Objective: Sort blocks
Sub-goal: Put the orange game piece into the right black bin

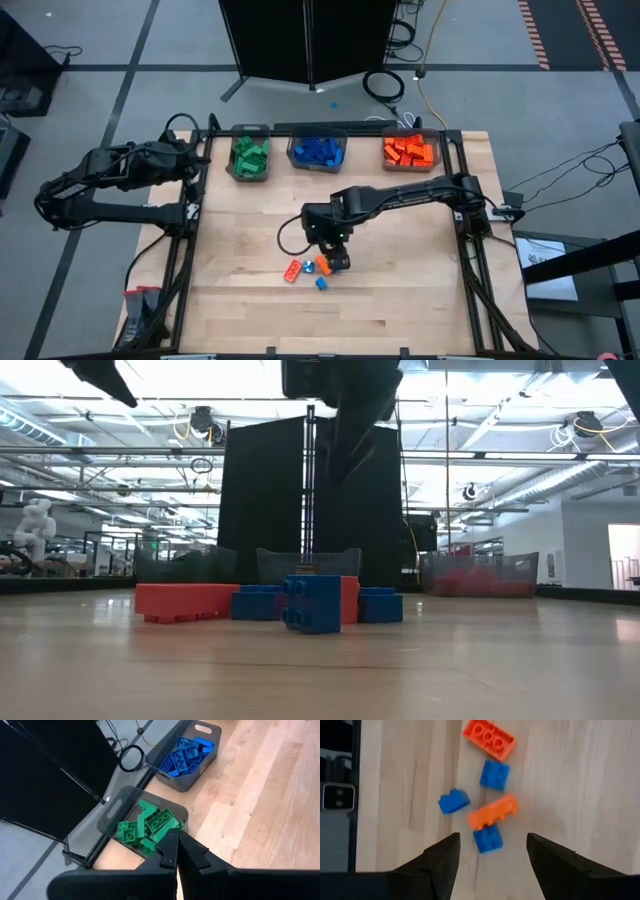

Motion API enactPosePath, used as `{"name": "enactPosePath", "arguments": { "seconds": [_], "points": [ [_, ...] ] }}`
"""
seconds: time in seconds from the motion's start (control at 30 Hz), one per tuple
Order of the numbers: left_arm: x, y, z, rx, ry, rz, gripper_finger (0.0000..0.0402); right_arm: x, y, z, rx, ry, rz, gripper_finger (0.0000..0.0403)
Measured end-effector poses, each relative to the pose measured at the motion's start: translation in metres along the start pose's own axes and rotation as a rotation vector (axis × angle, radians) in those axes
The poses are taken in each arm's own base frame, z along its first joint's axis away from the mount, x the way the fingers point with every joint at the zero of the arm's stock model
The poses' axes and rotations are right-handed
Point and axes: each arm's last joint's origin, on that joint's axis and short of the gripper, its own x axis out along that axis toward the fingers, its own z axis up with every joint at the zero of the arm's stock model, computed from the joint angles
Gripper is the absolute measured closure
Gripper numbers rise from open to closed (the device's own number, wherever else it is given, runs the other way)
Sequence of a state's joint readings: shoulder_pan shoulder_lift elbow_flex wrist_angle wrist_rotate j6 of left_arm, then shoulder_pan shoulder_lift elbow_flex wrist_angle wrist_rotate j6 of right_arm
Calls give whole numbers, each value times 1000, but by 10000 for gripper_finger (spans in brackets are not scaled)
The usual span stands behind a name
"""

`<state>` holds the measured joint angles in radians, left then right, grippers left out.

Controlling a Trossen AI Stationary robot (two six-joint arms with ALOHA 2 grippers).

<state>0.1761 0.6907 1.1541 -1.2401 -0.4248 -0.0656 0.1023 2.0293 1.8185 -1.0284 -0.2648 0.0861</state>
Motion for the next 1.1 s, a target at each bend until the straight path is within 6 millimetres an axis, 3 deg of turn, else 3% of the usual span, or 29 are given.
{"name": "enactPosePath", "arguments": {
  "seconds": [0.37, 0.57, 0.73, 1.1],
  "points": [
    [0, 0, -4, 9, 37, 2, 402, 27, 1, 7, 190, -180, -4, 179],
    [0, 0, -4, 40, 40, 1, 402, 38, 3, 0, 408, -175, -191, 179],
    [0, 0, -4, 83, 39, -3, 402, 49, 13, -1, 538, -203, -222, 179],
    [0, 0, -4, 143, 38, -6, 402, 84, 29, -9, 648, -167, -281, 179]
  ]
}}
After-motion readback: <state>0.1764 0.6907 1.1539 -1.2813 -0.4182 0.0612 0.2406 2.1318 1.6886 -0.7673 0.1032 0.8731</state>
